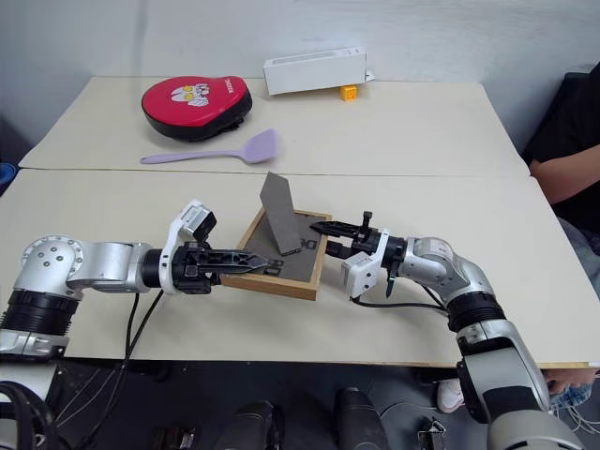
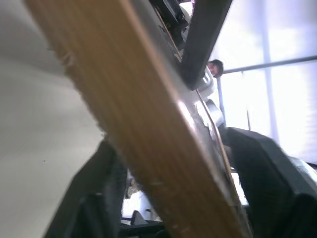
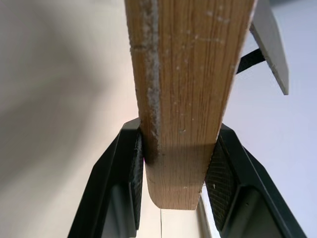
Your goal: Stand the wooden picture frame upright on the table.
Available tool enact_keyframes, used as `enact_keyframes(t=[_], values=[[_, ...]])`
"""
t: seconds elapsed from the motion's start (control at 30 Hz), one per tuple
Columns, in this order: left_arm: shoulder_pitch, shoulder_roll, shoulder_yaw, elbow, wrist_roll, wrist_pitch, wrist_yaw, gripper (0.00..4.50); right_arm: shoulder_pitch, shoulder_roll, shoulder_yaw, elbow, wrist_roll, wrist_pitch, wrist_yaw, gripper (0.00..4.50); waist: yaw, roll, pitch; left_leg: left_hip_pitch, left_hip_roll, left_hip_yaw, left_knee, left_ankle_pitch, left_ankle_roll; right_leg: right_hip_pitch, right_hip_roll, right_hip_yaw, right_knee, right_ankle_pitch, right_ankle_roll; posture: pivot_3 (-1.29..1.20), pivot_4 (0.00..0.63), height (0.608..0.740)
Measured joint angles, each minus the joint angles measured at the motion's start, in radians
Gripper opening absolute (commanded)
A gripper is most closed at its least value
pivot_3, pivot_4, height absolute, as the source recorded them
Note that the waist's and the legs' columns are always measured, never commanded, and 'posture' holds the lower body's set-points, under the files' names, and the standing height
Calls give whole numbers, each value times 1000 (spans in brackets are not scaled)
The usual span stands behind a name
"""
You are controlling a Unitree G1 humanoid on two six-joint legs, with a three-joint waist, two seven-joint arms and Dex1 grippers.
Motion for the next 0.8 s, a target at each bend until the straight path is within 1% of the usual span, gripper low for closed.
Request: enact_keyframes(t=[0.07, 0.1, 0.17, 0.2, 0.23, 0.27, 0.3, 0.37, 0.43, 0.47, 0.53, 0.6, 0.73, 0.8], values=[[20, 44, 64, 0, 61, -29, -25, 3745, 1, -2, 10, 0, 18, 2, 0, 1272, -5, 0, 0, 0, 0, 0, -1, 0, 0, 0, 0, 0, 0, 0, 0, 0, 150, 740], [43, 75, 101, -10, 130, -64, -66, 3745, 4, -5, 19, 0, 51, 9, 8, 1272, -9, 0, 0, 0, 0, 0, -1, 0, -1, 0, 1, 0, 0, 0, -1, 0, 150, 740], [97, 136, 163, -27, 285, -142, -153, 3745, 23, -12, 27, -2, 137, 27, 26, 1270, -15, 1, 0, 0, 0, 0, -2, 0, -1, 0, 1, 0, -1, 0, -1, 0, 150, 740], [131, 151, 194, -46, 371, -198, -218, 3745, 34, -21, 33, -8, 198, 50, 55, 1270, -15, 1, 1, 0, 0, 0, -2, 0, -1, 0, 1, 0, -1, 0, -1, 0, 150, 740], [153, 157, 208, -52, 424, -238, -263, 3745, 45, -24, 34, -18, 244, 70, 76, 1270, -15, 1, 1, 0, 0, 0, -2, 0, -1, 1, 1, -1, -2, 0, -1, 0, 150, 740], [209, 165, 223, -93, 530, -350, -361, 3745, 67, -23, 39, -57, 345, 132, 132, 1270, -15, 1, 1, 0, 0, 0, -2, 0, -1, 1, 1, -1, -3, 0, -1, 0, 150, 740], [295, 171, 230, -154, 691, -544, -492, 3745, 107, -16, 41, -141, 511, 260, 225, 1269, -15, 2, 1, 0, 1, 0, -3, 0, -1, 1, 0, -1, -4, 0, -1, 0, 150, 740], [404, 165, 226, -200, 934, -851, -669, 4077, 164, -19, 29, -272, 779, 523, 363, 1264, -9, 2, 1, -1, 1, -1, -2, 0, -1, 1, 0, -2, -7, 0, -1, 0, 150, 740], [457, 141, 224, -228, 1090, -1051, -783, 4500, 200, -56, 13, -393, 981, 839, 453, 1262, 7, 3, 1, -1, 1, -1, -2, 0, 0, 2, -2, -2, -8, 0, -1, 0, 150, 740], [464, 119, 225, -242, 1139, -1118, -820, 4500, 206, -79, -4, -432, 1061, 997, 476, 1261, 12, 2, 1, -1, 1, -1, -1, -1, 1, 2, -3, -2, -8, 0, -1, 0, 150, 740], [465, 66, 233, -274, 1185, -1196, -844, 4500, 204, -116, -31, -491, 1175, 1268, 482, 1261, 24, 3, 2, -1, 0, -1, -1, -1, 3, 2, -5, -2, -8, 0, -1, 0, 150, 740], [466, 21, 237, -309, 1231, -1256, -855, 4500, 196, -122, -60, -509, 1220, 1433, 472, 1261, 30, 3, 2, -1, 0, -1, -2, -2, 4, 2, -5, -2, -8, 0, -1, 0, 150, 740], [488, -17, 239, -357, 1291, -1311, -883, 4500, 174, -114, -91, -495, 1248, 1670, 434, 1261, 32, 4, 2, -2, 0, 0, -4, -2, 5, 1, -5, -2, -10, 0, -1, 0, 150, 740], [492, -50, 239, -365, 1295, -1309, -882, 4500, 174, -95, -94, -468, 1226, 1695, 433, 1260, 30, 4, 2, -2, 0, 0, -4, -2, 5, 0, -4, -2, -10, 0, -1, 0, 150, 740]])
